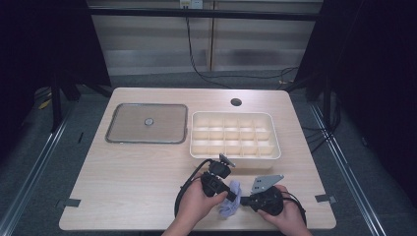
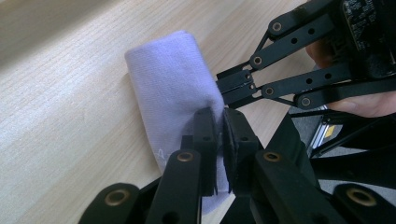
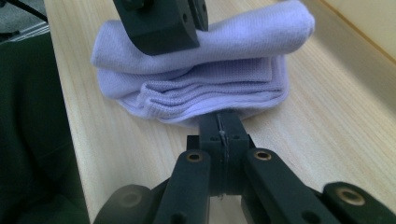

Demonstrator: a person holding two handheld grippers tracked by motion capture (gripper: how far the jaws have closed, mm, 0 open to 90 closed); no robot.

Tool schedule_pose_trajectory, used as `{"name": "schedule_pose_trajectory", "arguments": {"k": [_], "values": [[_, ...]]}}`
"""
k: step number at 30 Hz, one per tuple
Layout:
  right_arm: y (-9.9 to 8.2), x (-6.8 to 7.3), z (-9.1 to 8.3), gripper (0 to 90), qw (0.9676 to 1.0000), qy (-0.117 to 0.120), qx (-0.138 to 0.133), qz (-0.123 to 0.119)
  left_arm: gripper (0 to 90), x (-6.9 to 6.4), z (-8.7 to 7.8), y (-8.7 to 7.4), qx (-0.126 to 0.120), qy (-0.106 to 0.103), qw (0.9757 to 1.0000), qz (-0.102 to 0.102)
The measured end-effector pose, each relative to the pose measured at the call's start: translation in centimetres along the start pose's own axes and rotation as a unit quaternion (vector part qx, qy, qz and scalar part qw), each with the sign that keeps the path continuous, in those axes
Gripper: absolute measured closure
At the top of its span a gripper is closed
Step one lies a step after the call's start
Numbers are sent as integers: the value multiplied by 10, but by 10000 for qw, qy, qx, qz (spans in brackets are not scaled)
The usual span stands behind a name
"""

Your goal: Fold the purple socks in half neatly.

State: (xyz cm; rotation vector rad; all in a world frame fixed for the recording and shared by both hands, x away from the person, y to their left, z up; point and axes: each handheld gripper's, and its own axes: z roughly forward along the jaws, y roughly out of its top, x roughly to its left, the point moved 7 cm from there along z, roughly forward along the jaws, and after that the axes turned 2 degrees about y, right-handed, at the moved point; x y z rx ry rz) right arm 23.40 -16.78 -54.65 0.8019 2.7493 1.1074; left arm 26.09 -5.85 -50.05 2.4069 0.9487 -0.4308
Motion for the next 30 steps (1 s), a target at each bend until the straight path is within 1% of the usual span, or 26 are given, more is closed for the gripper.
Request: {"name": "schedule_pose_trajectory", "arguments": {"k": [3, 4, 6, 7, 9, 13, 16, 19, 23, 25, 28, 29, 30], "values": [[0, 0, 0, 899, 10000, -5, -10, 36, 844, 0, 1, 0, 20, 6, 10000, -22], [0, 0, 0, 899, 10000, 0, 4, 0, 844, 1, 2, 0, 24, 12, 10000, -19], [0, 0, 0, 899, 10000, -19, 10, 14, 843, 1, 4, 0, -20, 9, 10000, -51], [0, 0, 0, 898, 10000, -12, 6, 16, 843, 1, 5, -1, 14, 6, 10000, -8], [0, 0, 0, 897, 10000, -6, 6, 34, 842, 1, 7, -2, 23, -12, 10000, -33], [0, 0, 0, 895, 10000, 5, -10, 22, 842, 0, 9, -2, -35, -44, 10000, -47], [0, 0, 1, 895, 10000, 3, -6, 4, 842, 0, 11, -3, 28, -35, 10000, 1], [0, 0, 0, 895, 10000, 2, -2, 6, 841, 0, 14, -2, -39, -39, 10000, -34], [0, -1, 0, 893, 10000, 12, -8, 0, 841, 0, 17, -3, -23, -41, 10000, -48], [0, 0, 0, 893, 10000, 12, -10, 60, 841, -1, 17, -3, -40, -20, 10000, -23], [-1, 0, -1, 892, 10000, 9, -8, 67, 840, -1, 18, -3, -55, -24, 10000, 11], [-1, -1, -1, 892, 10000, 3, 9, 31, 840, -1, 18, -3, -62, -9, 10000, 0], [-2, -2, -2, 892, 10000, -1, 5, 43, 840, -1, 19, -3, -108, 14, 9999, 10]]}}
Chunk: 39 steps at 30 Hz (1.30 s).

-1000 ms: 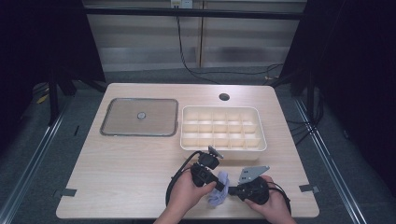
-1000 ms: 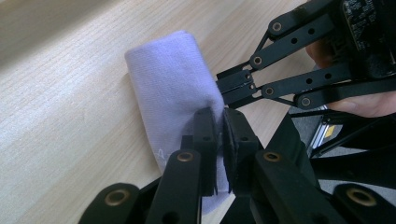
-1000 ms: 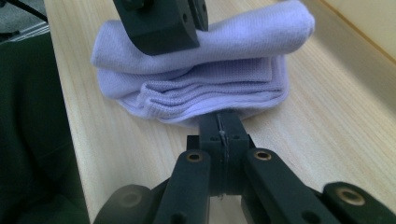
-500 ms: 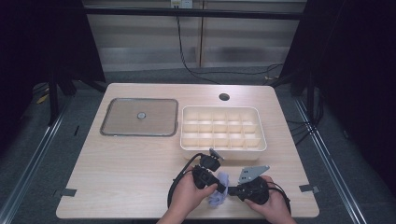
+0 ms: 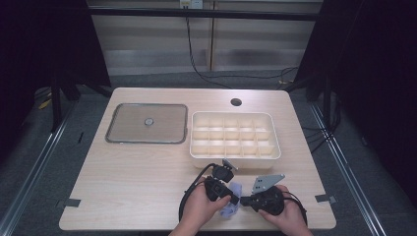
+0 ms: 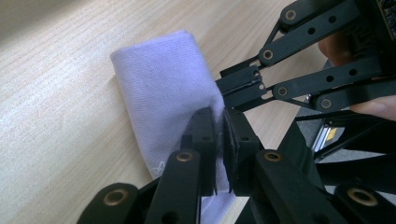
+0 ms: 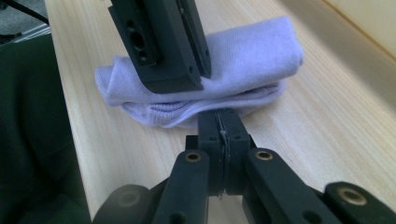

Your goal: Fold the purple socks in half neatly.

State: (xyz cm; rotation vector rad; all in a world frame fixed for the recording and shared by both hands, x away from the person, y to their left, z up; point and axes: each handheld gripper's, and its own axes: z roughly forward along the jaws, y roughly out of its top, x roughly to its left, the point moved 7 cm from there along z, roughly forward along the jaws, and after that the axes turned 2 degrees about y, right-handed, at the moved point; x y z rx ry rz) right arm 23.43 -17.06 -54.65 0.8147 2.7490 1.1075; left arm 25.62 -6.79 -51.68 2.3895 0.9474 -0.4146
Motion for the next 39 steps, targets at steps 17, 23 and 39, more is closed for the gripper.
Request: {"name": "schedule_pose_trajectory", "arguments": {"k": [17, 23, 39], "values": [[0, -12, -17, 892, 9992, -101, -313, 232, 838, -2, 5, -2, -130, 88, 9997, 164], [2, -16, -25, 892, 9985, -162, -437, 295, 837, -2, 6, -3, -143, 120, 9996, 212], [22, -16, -35, 896, 9967, -123, -746, 298, 831, -3, 6, -3, -186, 131, 9994, 251]]}}
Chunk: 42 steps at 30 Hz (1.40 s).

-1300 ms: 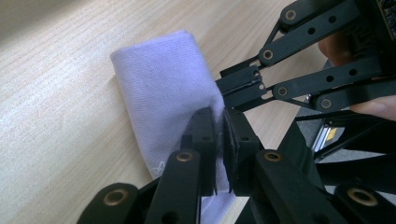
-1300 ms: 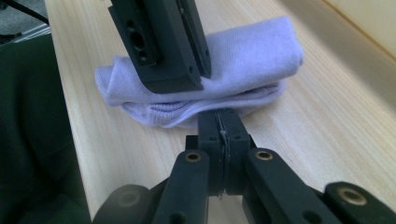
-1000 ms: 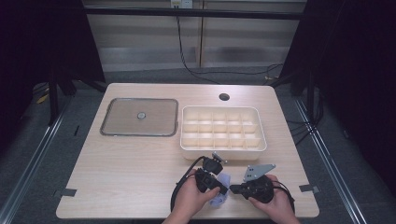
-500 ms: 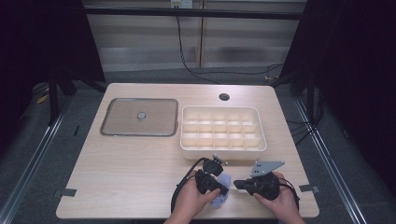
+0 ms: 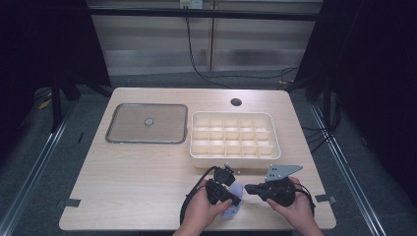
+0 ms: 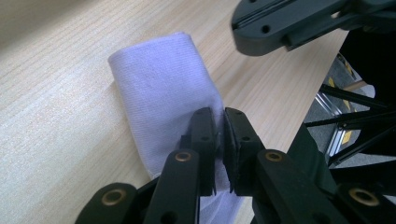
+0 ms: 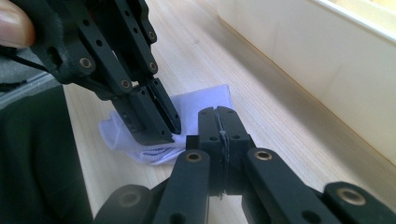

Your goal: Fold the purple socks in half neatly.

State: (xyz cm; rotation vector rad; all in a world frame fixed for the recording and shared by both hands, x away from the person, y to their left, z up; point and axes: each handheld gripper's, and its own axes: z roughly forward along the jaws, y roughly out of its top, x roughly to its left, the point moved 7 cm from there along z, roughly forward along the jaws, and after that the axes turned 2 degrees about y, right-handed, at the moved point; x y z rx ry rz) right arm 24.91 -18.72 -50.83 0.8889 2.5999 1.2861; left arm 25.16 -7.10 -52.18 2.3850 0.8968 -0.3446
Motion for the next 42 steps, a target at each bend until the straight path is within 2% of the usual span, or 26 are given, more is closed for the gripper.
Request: {"name": "schedule_pose_trajectory", "arguments": {"k": [10, 20, 29, 30, 37, 42], "values": [[10, 0, 18, 897, 9998, 1, 143, -144, 824, -1, 0, 0, -12, -15, 10000, 15], [7, -5, 38, 900, 9993, -12, 368, -63, 822, -1, 0, -1, -54, -6, 10000, 81], [3, -8, 44, 900, 9989, 6, 469, 12, 822, -2, 0, -3, -108, 72, 9998, 120], [3, -8, 44, 900, 9988, -19, 483, 12, 822, -3, 1, -3, -157, 64, 9998, 112], [1, -7, 43, 900, 9990, -5, 437, 16, 798, -3, -2, -3, -80, -73, 9999, 93], [0, -7, 43, 900, 9992, 31, 382, 79, 772, -4, -5, -1, -147, -134, 9998, 71]]}}
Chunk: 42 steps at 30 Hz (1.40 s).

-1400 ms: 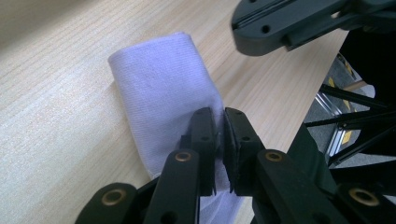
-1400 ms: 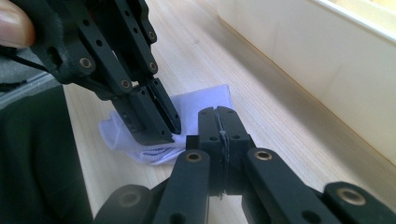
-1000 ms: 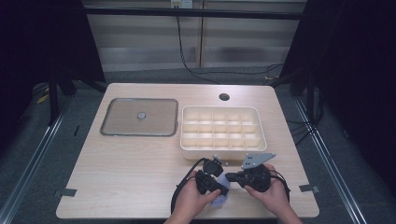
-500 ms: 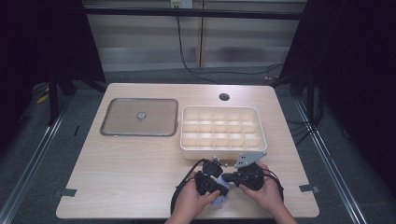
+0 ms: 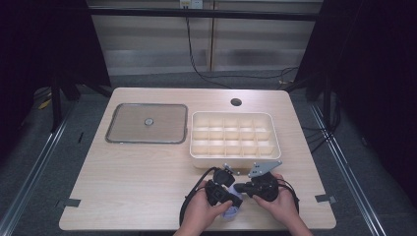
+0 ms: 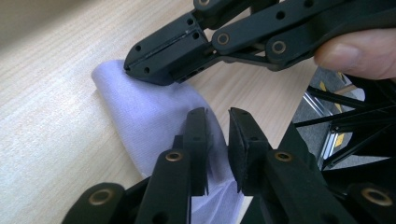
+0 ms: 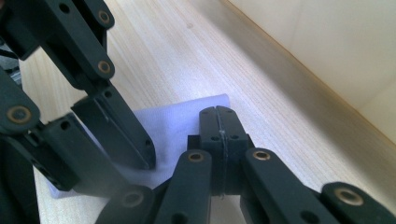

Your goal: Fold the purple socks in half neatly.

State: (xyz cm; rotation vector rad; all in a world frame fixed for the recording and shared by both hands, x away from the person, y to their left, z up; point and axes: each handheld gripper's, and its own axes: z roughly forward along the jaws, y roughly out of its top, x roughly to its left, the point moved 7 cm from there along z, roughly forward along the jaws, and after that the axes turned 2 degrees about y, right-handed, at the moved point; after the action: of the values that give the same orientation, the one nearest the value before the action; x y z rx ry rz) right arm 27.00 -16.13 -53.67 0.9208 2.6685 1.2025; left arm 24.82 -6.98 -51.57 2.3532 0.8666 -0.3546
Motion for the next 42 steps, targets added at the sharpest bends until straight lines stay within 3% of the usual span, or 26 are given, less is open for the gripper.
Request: {"name": "schedule_pose_trajectory", "arguments": {"k": [15, 24, 30, 34, 40, 42], "values": [[-1, 1, 0, 900, 10000, 13, 13, -5, 760, 7, -27, 7, -199, 85, 9998, -45], [0, 2, 0, 900, 10000, -17, 18, -50, 830, 13, -25, 4, -103, 249, 9996, -77], [0, 2, 0, 900, 10000, -25, 31, -47, 837, 11, -11, -4, 70, 218, 9997, -29], [0, 1, 0, 900, 10000, -13, 26, -52, 863, 10, -1, -10, 138, 321, 9994, 56], [-1, 1, 0, 900, 10000, -4, 11, -49, 873, 8, -3, -10, 95, 342, 9993, 81], [-1, 1, 0, 900, 10000, -11, 12, -48, 873, 4, -7, -9, 49, 244, 9996, 99]]}}
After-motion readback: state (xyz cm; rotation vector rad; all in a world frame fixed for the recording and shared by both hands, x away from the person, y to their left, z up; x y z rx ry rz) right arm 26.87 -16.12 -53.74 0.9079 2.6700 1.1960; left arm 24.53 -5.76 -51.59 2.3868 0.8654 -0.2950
